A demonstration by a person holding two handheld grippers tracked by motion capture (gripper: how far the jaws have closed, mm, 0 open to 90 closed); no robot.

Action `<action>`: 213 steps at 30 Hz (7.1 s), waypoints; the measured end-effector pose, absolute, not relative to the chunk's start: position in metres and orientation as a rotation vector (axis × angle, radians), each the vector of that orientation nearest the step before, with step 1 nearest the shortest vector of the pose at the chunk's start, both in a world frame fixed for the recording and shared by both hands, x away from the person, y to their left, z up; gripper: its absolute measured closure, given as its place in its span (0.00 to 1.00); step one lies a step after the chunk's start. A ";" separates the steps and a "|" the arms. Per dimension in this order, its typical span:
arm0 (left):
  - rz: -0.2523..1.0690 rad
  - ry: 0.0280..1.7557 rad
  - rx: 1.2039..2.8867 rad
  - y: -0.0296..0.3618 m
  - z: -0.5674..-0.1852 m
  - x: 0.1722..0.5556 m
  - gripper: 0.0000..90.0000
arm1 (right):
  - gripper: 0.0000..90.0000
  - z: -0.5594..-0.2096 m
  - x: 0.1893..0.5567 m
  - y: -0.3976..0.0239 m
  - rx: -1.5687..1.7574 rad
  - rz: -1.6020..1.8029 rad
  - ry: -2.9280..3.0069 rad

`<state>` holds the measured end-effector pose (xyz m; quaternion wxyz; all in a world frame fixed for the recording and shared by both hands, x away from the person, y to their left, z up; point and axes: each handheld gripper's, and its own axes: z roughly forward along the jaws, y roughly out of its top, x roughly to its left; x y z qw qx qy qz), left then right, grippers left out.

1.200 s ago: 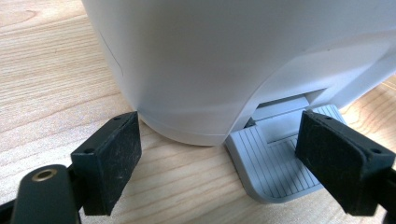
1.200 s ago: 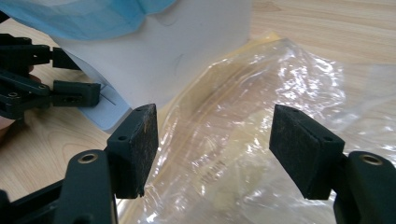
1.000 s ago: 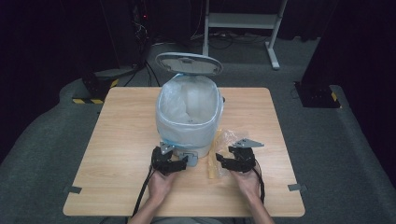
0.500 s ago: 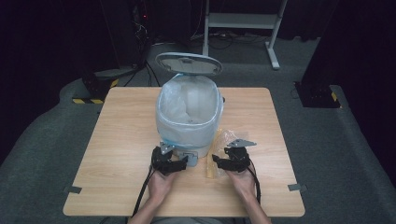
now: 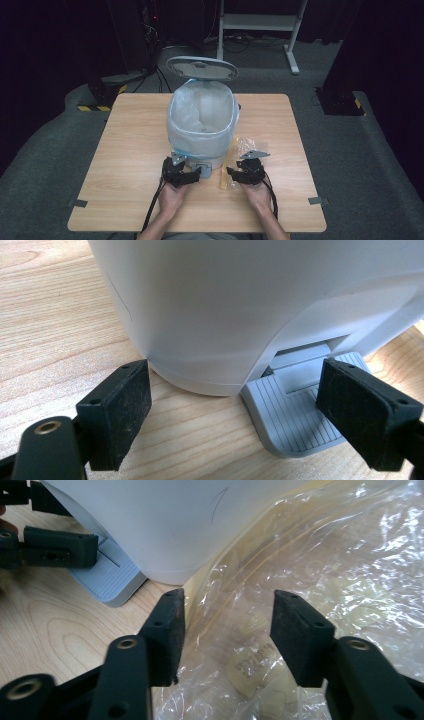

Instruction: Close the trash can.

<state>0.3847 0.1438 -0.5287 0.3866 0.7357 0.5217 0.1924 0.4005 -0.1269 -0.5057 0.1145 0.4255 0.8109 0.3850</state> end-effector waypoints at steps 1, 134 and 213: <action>0.491 1.331 1.872 0.144 -0.529 0.385 0.16 | 0.59 -0.506 0.400 -0.127 1.244 1.124 2.380; 0.489 1.327 1.874 0.144 -0.529 0.385 0.16 | 1.00 -0.331 0.377 -0.197 0.872 1.525 2.343; 0.484 1.327 1.874 0.144 -0.529 0.385 0.16 | 1.00 -0.283 0.429 -0.113 0.702 1.713 2.497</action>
